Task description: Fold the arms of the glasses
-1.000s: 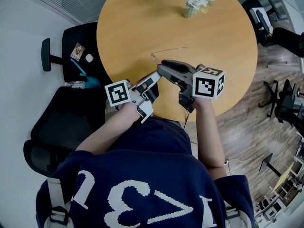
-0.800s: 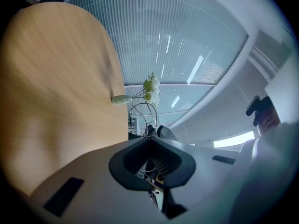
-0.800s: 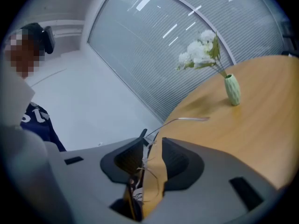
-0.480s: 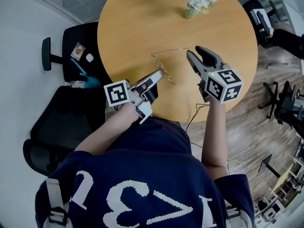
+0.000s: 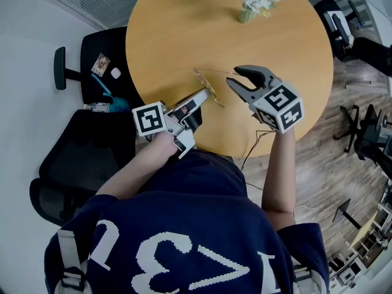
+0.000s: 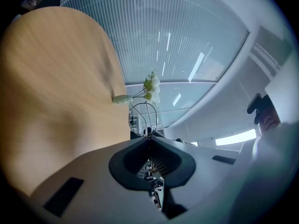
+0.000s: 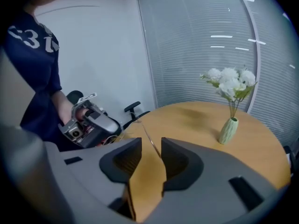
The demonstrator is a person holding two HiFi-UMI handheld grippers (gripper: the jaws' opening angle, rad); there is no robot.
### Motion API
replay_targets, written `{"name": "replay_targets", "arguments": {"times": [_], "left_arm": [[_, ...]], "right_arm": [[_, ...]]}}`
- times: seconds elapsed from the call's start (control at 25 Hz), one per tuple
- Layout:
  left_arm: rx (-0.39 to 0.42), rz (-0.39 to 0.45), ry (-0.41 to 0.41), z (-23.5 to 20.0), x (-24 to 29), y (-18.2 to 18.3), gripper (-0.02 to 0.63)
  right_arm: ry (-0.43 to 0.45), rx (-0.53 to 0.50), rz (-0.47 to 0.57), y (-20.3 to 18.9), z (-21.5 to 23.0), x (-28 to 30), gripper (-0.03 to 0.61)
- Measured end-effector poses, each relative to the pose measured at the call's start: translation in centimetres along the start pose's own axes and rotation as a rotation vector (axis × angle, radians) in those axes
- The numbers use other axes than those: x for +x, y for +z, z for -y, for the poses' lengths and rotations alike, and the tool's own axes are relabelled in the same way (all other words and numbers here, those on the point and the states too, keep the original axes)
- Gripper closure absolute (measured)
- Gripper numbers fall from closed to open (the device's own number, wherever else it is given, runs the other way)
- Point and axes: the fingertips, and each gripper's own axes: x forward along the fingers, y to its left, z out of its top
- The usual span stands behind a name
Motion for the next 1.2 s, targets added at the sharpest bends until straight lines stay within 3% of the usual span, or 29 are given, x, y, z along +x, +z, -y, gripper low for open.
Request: {"name": "replay_targets", "arguments": {"times": [0.2,0.44,0.64,0.8,1.04,1.2], "left_arm": [[0.010,0.013,0.009,-0.3,-0.3,0.6,0.595],[0.010,0.035,0.010,-0.3,-0.4,1.6,0.595],[0.020,0.041,0.012,-0.4,-0.3,2.0,0.595],[0.007,0.069,0.048,-1.4,-0.6,2.5,0.595],[0.007,0.129,0.140,-5.0,-1.1,3.9,0.595],[-0.004,0.181,0.228,-8.1,-1.2,5.1,0.594]], "right_arm": [[0.254,0.061,0.026,-0.1,-4.5,0.4,0.440],[0.375,0.084,0.055,0.4,-7.1,0.6,0.442],[0.399,0.085,0.047,0.2,-7.9,1.2,0.442],[0.313,0.095,0.097,0.9,-6.2,0.9,0.442],[-0.019,0.116,0.180,1.1,-0.5,-0.2,0.453],[-0.128,0.189,0.225,0.5,1.3,-1.1,0.476]]}}
